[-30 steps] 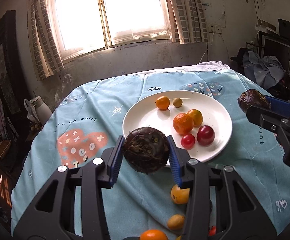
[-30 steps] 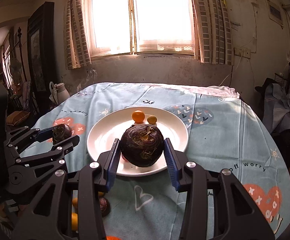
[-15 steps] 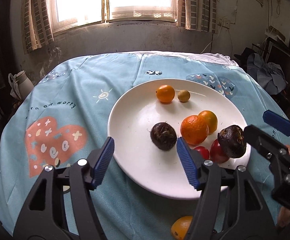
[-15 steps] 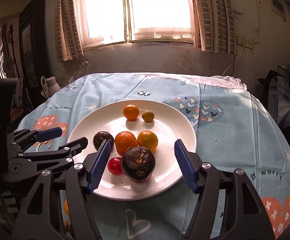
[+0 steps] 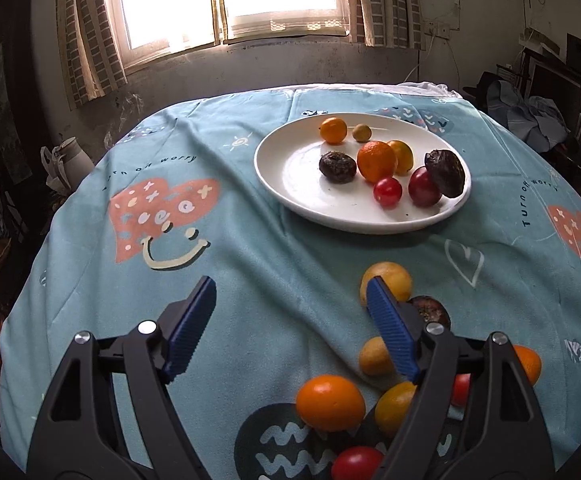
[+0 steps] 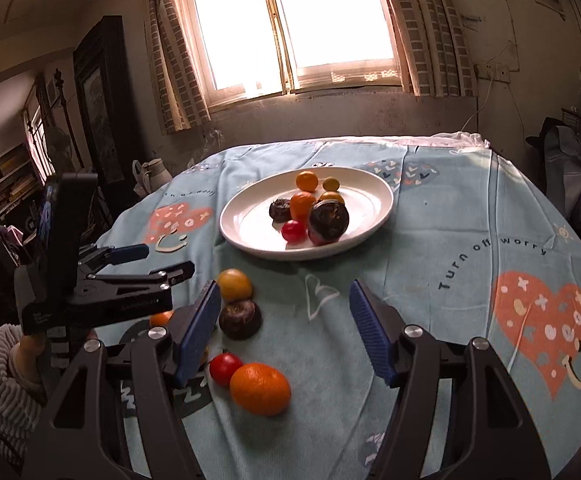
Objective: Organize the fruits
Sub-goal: 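Lower the passion fruit onto the plate and open the left tool while the right tool releases its passion fruit, then grasp a mandarin orange with the right tool while the left tool grasps a yellow tomato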
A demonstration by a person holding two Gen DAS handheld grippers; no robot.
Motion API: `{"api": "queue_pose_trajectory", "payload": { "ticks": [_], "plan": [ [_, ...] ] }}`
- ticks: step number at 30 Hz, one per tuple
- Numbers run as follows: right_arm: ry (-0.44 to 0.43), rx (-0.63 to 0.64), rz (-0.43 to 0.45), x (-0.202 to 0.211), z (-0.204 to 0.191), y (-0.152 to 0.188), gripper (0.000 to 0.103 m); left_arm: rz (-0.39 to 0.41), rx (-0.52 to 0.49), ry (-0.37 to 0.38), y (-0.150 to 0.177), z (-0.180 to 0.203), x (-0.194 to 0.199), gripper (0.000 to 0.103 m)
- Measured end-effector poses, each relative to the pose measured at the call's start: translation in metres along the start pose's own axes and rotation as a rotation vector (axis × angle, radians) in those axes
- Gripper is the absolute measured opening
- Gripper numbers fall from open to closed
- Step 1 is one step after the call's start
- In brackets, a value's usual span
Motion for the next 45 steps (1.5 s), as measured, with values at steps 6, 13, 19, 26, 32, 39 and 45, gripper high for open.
{"api": "queue_pose_trajectory", "payload": {
  "ticks": [6,13,19,26,32,39,45],
  "plan": [
    [-0.053,0.036,-0.136,-0.017,-0.013,0.035,0.067,-0.065,0.011,0.030,-0.002,0.015,-0.024,0.079],
    [-0.126,-0.001,-0.260,-0.034,-0.020,0.051,0.067,-0.078,0.012,0.053,0.001,0.014,-0.029,0.080],
    [-0.144,-0.043,-0.329,-0.048,-0.020,0.062,0.053,-0.083,0.017,0.064,0.001,0.013,-0.028,0.080],
    [-0.151,-0.054,-0.313,-0.046,-0.019,0.061,0.042,-0.078,-0.021,0.077,0.002,0.025,-0.029,0.080],
    [-0.135,-0.064,-0.296,-0.041,-0.013,0.058,0.042,-0.105,-0.035,0.124,0.003,0.041,-0.036,0.080],
    [-0.132,-0.068,-0.286,-0.039,-0.011,0.053,0.042,-0.116,-0.108,0.116,0.009,0.059,-0.043,0.064],
    [-0.132,-0.071,-0.287,-0.039,-0.011,0.054,0.042,-0.103,-0.161,0.115,0.013,0.068,-0.042,0.040]
  ]
}}
Point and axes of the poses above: each gripper's, at about its wrist camera, not at the fingertips, and x roughly against the way its jaws point, z to its right, y to its underside, the point moved 8 cm from there along -x, roughly the way its jaws point, and after that the axes turned 5 degrees about x, right-handed, at the moved point
